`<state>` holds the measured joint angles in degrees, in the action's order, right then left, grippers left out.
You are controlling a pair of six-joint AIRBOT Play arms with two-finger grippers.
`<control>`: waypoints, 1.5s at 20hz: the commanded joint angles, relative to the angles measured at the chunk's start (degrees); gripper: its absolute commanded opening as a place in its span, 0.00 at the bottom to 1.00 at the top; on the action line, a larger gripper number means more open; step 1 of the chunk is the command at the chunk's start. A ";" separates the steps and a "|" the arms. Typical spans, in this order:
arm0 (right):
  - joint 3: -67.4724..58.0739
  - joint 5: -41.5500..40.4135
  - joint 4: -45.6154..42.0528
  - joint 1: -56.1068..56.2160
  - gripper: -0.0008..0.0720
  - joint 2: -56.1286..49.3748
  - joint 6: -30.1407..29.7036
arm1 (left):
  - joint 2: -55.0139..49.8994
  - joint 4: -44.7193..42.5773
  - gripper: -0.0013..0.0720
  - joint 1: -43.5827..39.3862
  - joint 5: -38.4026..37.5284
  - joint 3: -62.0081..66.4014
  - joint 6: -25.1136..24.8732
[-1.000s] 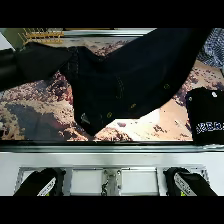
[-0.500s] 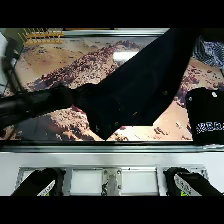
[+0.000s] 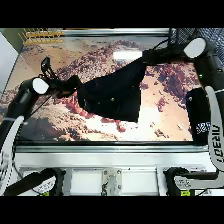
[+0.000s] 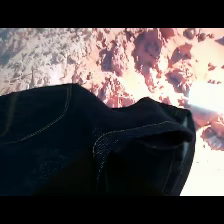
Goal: Fold the clothes and pants, and hang the long-sleeved shirts on hangers.
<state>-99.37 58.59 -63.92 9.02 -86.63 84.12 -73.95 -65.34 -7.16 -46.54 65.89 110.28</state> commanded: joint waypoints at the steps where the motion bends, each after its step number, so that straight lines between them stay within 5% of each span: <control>1: 0.11 0.26 -1.11 0.35 0.03 -1.97 0.74 | -8.39 12.72 0.62 6.80 -6.12 3.15 -16.37; 4: 0.20 0.68 -1.27 0.35 0.03 -1.97 0.76 | -12.39 13.88 0.62 9.40 -13.03 3.06 -23.80; 12: 0.22 1.92 -1.46 0.35 0.03 -2.03 0.79 | -14.38 26.53 0.62 7.17 -8.90 -6.78 -27.89; 25: 0.22 1.95 -1.46 0.35 0.03 -2.03 0.79 | -14.38 32.02 0.62 2.51 -7.17 -7.26 -27.85; 26: 0.22 1.95 -1.46 0.35 0.03 -2.03 0.79 | -14.38 32.00 0.52 2.16 -6.73 -7.26 -27.82; 27: 0.22 1.92 -1.46 0.35 0.03 -2.03 0.79 | -14.36 32.15 0.19 2.10 -6.16 -7.26 -27.82; 28: 0.22 1.95 -1.49 0.35 0.03 -2.03 0.79 | -14.36 32.48 0.05 2.10 -5.66 -7.26 -27.78; 30: 0.20 2.19 -1.49 0.35 0.03 -2.01 0.76 | -14.21 32.41 0.05 2.64 -5.90 -6.91 -27.80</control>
<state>-99.15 60.51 -65.39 9.30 -88.64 84.93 -88.31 -33.47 -4.64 -52.99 58.70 82.41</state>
